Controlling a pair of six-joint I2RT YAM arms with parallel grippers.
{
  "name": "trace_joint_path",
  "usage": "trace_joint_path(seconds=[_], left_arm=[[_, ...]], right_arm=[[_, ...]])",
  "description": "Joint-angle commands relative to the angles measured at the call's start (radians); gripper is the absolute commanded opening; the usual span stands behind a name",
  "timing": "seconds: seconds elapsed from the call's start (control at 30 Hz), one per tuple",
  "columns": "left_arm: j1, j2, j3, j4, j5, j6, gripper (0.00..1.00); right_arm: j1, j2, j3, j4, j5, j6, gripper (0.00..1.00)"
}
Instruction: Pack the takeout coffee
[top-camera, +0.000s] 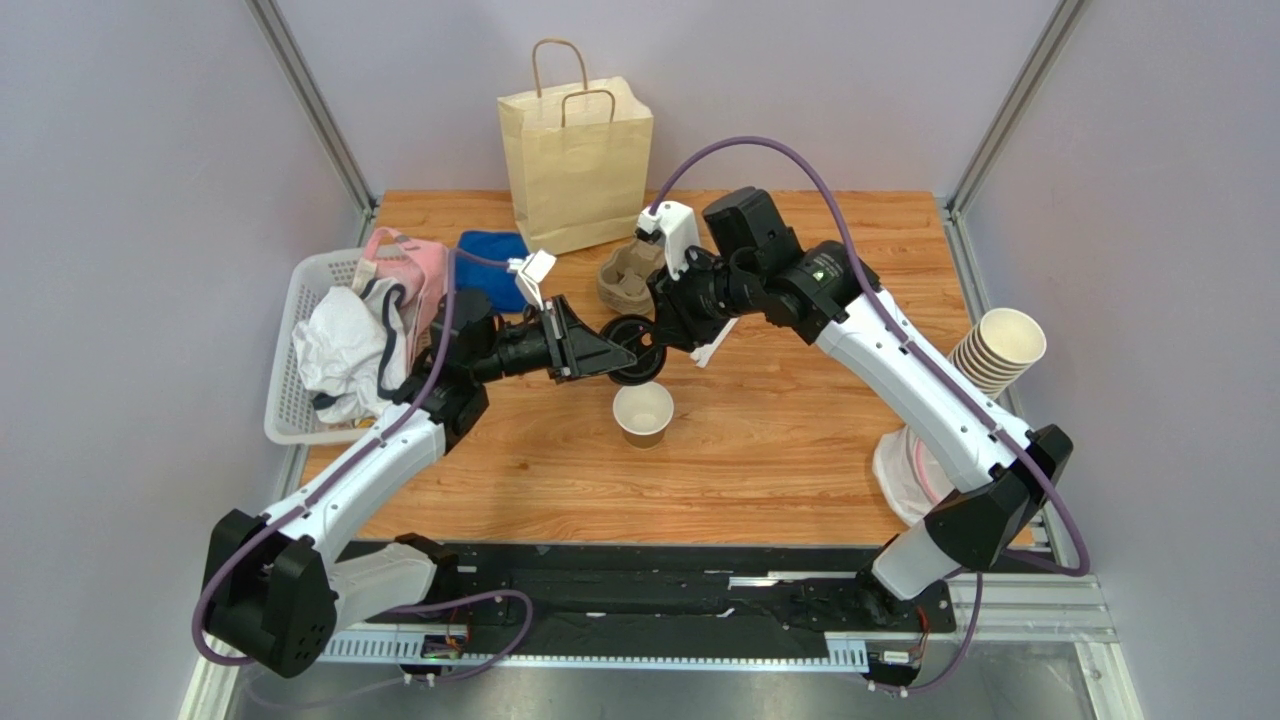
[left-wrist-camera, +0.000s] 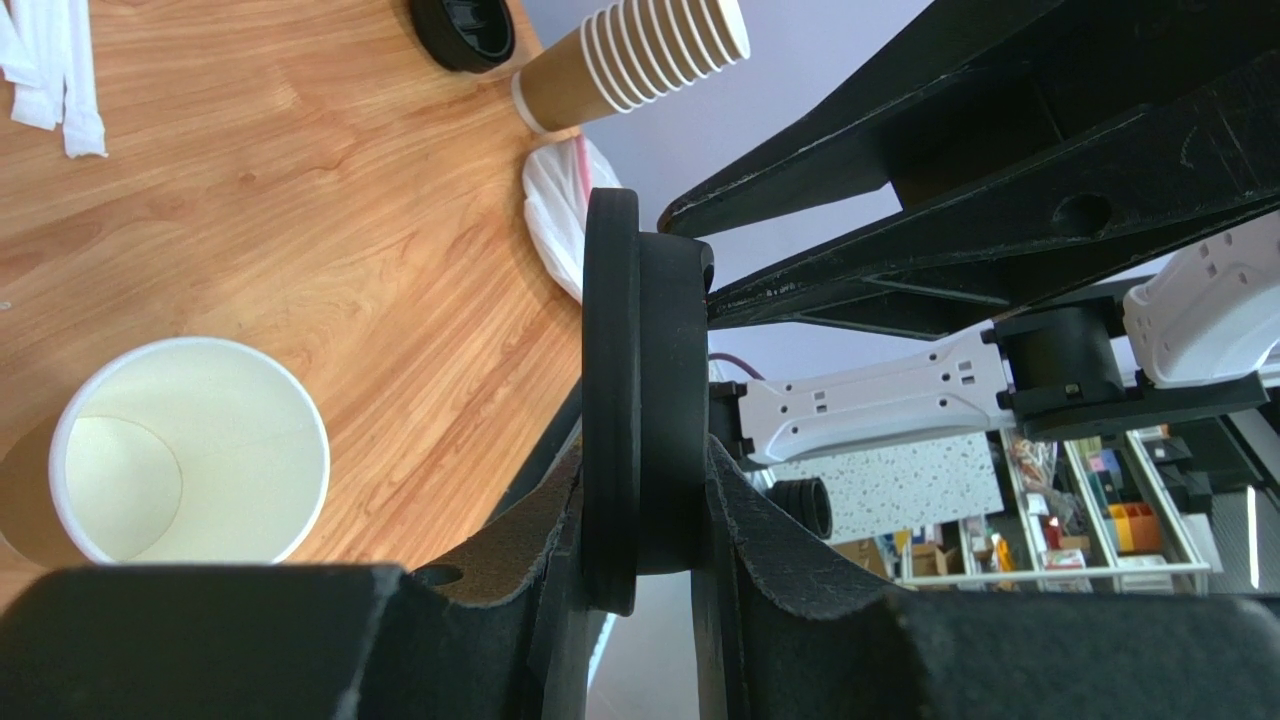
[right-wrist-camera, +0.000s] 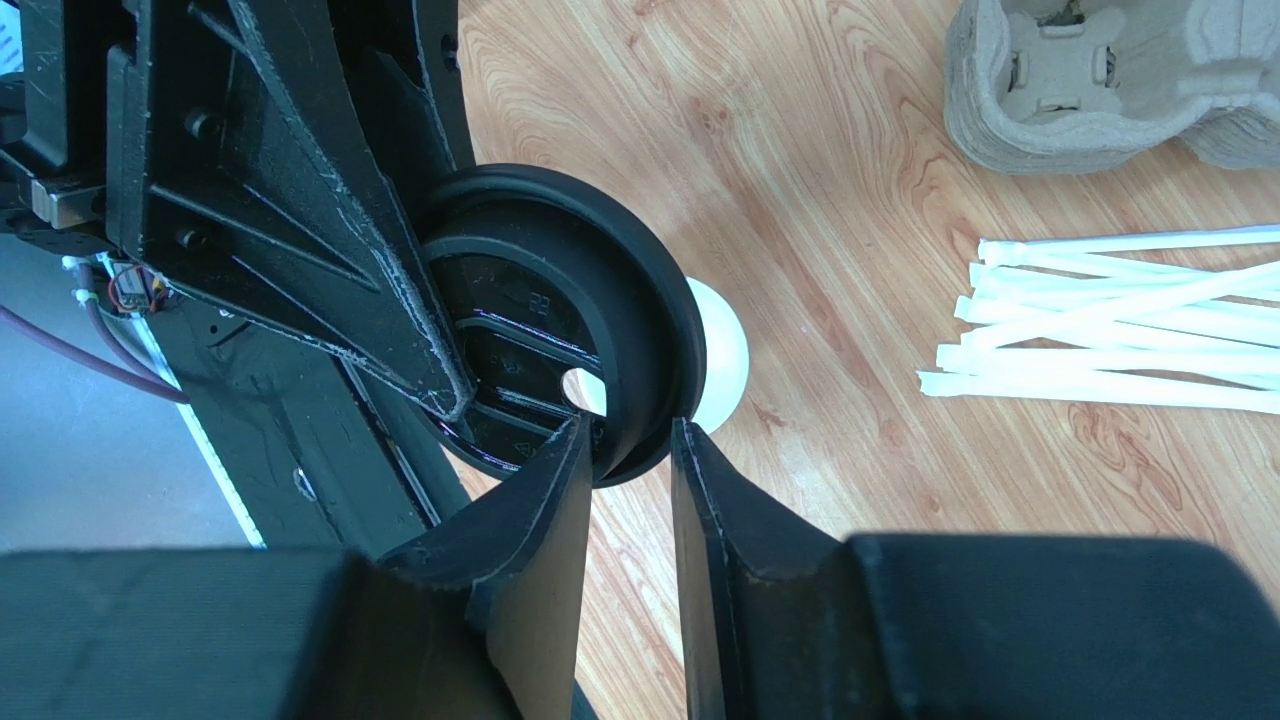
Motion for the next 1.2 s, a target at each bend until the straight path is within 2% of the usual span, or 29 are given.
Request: trace_joint_path(seconds=[0.0,0.37,0.47,0.5,0.53,0.57,0.6,0.63,0.67,0.7,0.77,0.87,1.0,1.17], left_arm=[[0.006,-0.011,0.001,0.058,0.010,-0.015,0.00],[0.006,-0.021,-0.011,0.066,0.010,-0.030,0.00],[0.006,-0.024,-0.012,0.062,0.007,-0.030,0.00],[0.006,-0.027,-0.012,0.050,0.004,-0.026,0.00],[0.006,-0.028,-0.012,0.043,0.001,-0.024,0.00],[0.006,-0.028,-0.011,0.032,-0.001,-0.020,0.04],[0.008,-0.034,-0.005,0.004,-0.001,0.000,0.23],[0.014,-0.038,-0.002,-0.013,0.001,0.011,0.34],[0.020,-0.041,0.001,-0.043,0.005,0.022,0.52],[0.026,-0.051,0.011,-0.068,0.016,0.049,0.63],[0.056,-0.059,0.017,-0.123,0.034,0.080,0.71],[0.107,-0.085,0.032,-0.224,0.089,0.159,0.77],[0.190,-0.168,0.078,-0.397,0.120,0.349,0.79],[0.305,-0.206,0.135,-0.581,0.142,0.502,0.82]], right_arm=[[0.007,0.008,0.040,0.045,0.034,0.015,0.29],[0.022,0.027,0.047,0.051,0.068,0.011,0.22],[0.033,0.030,0.048,0.051,0.094,0.005,0.09],[0.034,0.030,0.050,0.051,0.105,0.005,0.00],[0.034,0.030,0.048,0.051,0.108,0.002,0.00],[0.034,0.027,0.048,0.048,0.111,0.001,0.00],[0.034,0.024,0.047,0.048,0.117,-0.005,0.00],[0.034,0.018,0.045,0.045,0.122,-0.010,0.00],[0.034,0.015,0.042,0.039,0.128,-0.028,0.00],[0.033,0.010,0.040,0.036,0.143,-0.034,0.00],[0.034,-0.005,0.027,0.034,0.159,-0.044,0.00],[0.028,-0.021,0.011,0.033,0.180,-0.053,0.00],[0.027,-0.035,-0.016,0.024,0.202,-0.071,0.00],[0.028,-0.006,-0.026,-0.033,0.188,-0.096,0.00]])
